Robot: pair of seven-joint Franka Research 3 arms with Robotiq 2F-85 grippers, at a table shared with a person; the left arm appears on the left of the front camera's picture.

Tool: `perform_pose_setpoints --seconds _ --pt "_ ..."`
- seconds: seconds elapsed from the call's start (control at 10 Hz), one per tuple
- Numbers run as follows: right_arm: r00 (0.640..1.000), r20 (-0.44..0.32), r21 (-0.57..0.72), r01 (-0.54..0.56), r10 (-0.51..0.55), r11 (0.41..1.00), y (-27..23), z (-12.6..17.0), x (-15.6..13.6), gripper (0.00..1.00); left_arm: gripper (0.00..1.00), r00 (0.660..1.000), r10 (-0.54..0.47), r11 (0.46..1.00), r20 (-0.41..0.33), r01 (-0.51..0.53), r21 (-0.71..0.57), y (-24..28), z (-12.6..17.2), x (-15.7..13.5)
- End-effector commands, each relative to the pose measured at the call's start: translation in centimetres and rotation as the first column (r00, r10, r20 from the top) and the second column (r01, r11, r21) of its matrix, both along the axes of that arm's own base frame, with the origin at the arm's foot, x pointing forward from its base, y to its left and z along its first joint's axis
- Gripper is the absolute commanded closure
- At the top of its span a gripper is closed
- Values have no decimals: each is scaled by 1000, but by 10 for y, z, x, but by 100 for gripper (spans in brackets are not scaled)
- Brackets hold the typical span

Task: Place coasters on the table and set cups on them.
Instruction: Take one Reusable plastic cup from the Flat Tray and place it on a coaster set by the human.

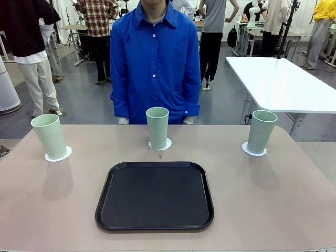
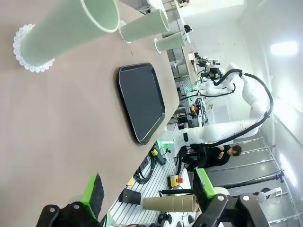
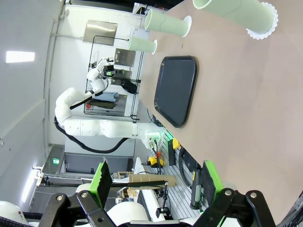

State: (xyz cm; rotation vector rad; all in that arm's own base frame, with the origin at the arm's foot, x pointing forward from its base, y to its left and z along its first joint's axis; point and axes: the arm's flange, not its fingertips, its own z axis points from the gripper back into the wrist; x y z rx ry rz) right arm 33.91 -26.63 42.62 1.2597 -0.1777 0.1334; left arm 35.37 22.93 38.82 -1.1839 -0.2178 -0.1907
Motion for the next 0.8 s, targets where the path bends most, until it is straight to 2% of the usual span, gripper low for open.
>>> perform_pose_setpoints --seconds 0.0,0.1,0.7 --pt "1000 -10 -3 -2 2 1000 1 2 -1 0 0 998 -4 1000 62 4 -7 -1 10 0" --pt "1000 -10 -3 -2 2 1000 1 2 -1 0 0 1000 0 1000 0 0 0 0 0 0" --pt "1000 -10 -3 -2 2 1000 1 2 -1 0 0 1000 0 1000 0 0 0 0 0 0"
